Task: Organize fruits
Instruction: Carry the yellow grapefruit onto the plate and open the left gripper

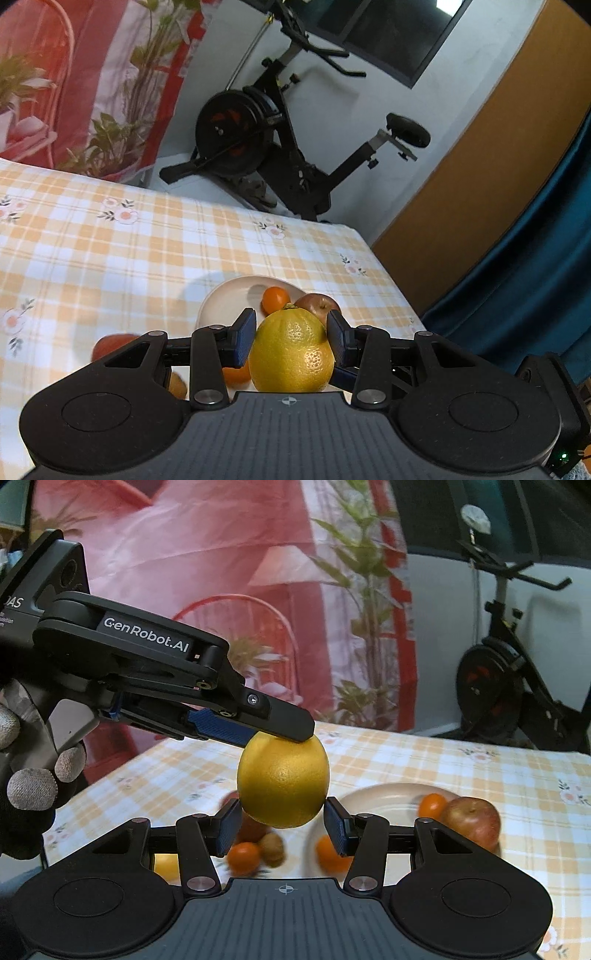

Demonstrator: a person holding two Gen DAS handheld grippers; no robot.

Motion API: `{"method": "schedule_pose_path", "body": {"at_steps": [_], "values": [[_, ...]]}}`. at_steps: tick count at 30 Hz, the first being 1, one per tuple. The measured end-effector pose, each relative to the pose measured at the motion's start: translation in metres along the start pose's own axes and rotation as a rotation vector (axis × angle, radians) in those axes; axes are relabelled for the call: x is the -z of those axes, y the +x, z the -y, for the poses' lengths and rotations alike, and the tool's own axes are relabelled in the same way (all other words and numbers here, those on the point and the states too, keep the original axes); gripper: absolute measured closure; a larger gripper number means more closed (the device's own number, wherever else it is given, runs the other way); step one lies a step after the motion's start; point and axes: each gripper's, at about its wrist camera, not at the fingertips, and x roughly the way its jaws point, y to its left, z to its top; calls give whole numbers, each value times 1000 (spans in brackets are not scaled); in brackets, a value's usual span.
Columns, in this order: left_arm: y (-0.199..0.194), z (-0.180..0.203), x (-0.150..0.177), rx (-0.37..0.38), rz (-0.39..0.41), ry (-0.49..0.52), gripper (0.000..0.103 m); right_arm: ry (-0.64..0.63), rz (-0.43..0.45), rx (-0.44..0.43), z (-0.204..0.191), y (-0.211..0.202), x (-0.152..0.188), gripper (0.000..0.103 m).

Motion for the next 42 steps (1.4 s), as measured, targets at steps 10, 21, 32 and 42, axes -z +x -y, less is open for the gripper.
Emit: {"method": "schedule_pose_path", "body": {"at_steps": [10,21,32,42], "values": [[78,-22,-24,-2,-103,-47,59,93,-126,53,52,57,0,58],[131,-43,-32,5,-158,-101,59,138,-226,133,80,99,4,58],[142,-56,-32,-18,-166,-132,60,61,-253,208,72,111,0,58],[121,-53,-42,-41,-106,-108,62,-33,-231,264,62,113,-7,59]]}}
